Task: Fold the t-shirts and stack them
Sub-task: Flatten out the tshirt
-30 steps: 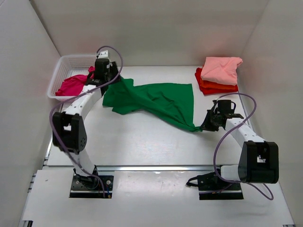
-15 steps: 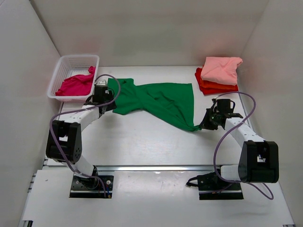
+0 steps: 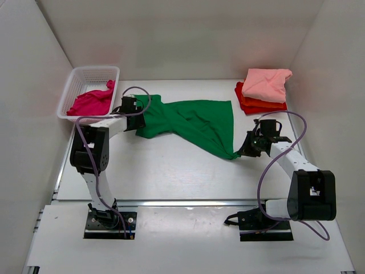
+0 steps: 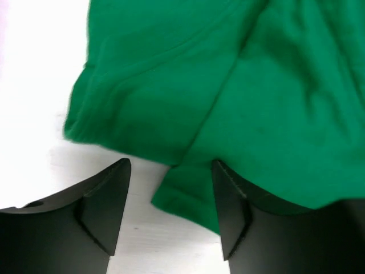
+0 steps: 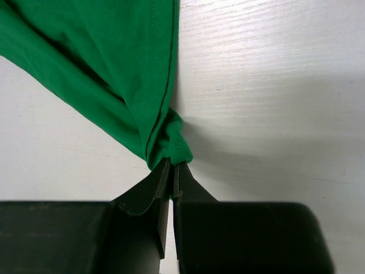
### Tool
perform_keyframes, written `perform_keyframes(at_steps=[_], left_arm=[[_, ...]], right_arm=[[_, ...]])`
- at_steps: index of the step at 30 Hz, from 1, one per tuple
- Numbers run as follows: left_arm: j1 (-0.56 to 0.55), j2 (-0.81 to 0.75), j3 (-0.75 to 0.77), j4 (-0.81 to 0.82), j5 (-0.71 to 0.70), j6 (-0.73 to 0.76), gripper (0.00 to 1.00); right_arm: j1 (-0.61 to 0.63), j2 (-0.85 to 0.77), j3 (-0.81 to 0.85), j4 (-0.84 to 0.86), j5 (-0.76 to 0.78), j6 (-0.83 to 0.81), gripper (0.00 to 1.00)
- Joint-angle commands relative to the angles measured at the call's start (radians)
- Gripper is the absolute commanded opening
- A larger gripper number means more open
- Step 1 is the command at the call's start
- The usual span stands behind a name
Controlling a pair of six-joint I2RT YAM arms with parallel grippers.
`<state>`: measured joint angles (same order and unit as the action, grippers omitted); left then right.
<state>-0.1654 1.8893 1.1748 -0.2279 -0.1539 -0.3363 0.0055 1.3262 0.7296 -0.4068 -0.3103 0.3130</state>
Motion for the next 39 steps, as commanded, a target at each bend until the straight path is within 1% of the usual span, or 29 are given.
perform_keyframes(at_steps=[1,2,5,7,9,12,15,18,21,23,24,26,27,28,31,33,34,35,37,39], left_arm=[[-0.02,0.004,0.072,-0.08,-0.007,0.022,0.67],[-0.02,0.016,0.075,-0.106,0.013,0.022,0.64],[-0.032,0.037,0.108,-0.175,0.011,0.016,0.67],[-0.039,0.036,0.091,-0.185,0.001,0.014,0.73],[-0.031,0.025,0.065,-0.171,0.01,0.01,0.75],[-0.019,0.017,0.046,-0.172,0.027,-0.004,0.77],[-0.025,0.014,0.048,-0.185,0.037,0.002,0.75],[-0.04,0.027,0.048,-0.192,0.033,-0.004,0.65],[-0.042,0.033,0.057,-0.226,0.085,-0.026,0.53],[-0.048,0.028,0.034,-0.231,0.108,-0.042,0.31],[-0.051,0.024,0.029,-0.234,0.112,-0.053,0.28],[-0.052,-0.008,-0.003,-0.228,0.145,-0.062,0.05],[-0.055,-0.016,-0.021,-0.229,0.151,-0.067,0.01],[-0.052,-0.042,-0.038,-0.238,0.152,-0.07,0.0],[-0.062,-0.183,-0.072,-0.255,0.203,-0.081,0.0],[-0.053,-0.383,-0.113,-0.24,0.215,-0.125,0.0],[-0.037,-0.441,-0.127,-0.219,0.224,-0.139,0.0],[-0.031,-0.54,-0.113,-0.217,0.237,-0.165,0.0],[0.016,-0.657,-0.063,-0.243,0.243,-0.181,0.0],[0.046,-0.722,0.067,-0.318,0.266,-0.173,0.0]], right_arm=[[0.001,-0.008,0.021,0.04,-0.015,0.009,0.0],[-0.002,-0.007,0.019,0.04,-0.016,0.009,0.0],[0.004,-0.008,0.024,0.04,-0.015,0.005,0.0],[-0.004,-0.012,0.024,0.037,-0.018,0.003,0.0],[-0.004,-0.016,0.019,0.033,-0.021,0.001,0.0],[-0.004,-0.015,0.014,0.036,-0.022,0.0,0.0],[-0.004,-0.024,0.014,0.043,-0.022,0.005,0.0],[-0.004,-0.021,0.008,0.04,-0.023,0.008,0.0],[-0.004,-0.022,0.016,0.04,-0.024,0.015,0.0],[-0.004,-0.03,0.017,0.039,-0.03,0.015,0.0],[-0.004,-0.028,0.016,0.037,-0.036,0.009,0.0],[-0.004,-0.039,0.016,0.034,-0.039,0.003,0.0],[-0.027,-0.039,0.017,0.033,-0.041,0.003,0.0],[-0.029,-0.045,0.019,0.03,-0.046,0.001,0.0],[-0.055,-0.068,0.036,0.02,-0.058,0.005,0.0],[-0.097,-0.11,0.066,0.019,-0.114,0.027,0.0],[-0.107,-0.114,0.079,0.026,-0.127,0.032,0.0],[-0.119,-0.146,0.097,0.032,-0.147,0.044,0.0],[-0.151,-0.182,0.134,0.037,-0.174,0.07,0.0],[-0.177,-0.215,0.171,0.028,-0.202,0.098,0.0]])
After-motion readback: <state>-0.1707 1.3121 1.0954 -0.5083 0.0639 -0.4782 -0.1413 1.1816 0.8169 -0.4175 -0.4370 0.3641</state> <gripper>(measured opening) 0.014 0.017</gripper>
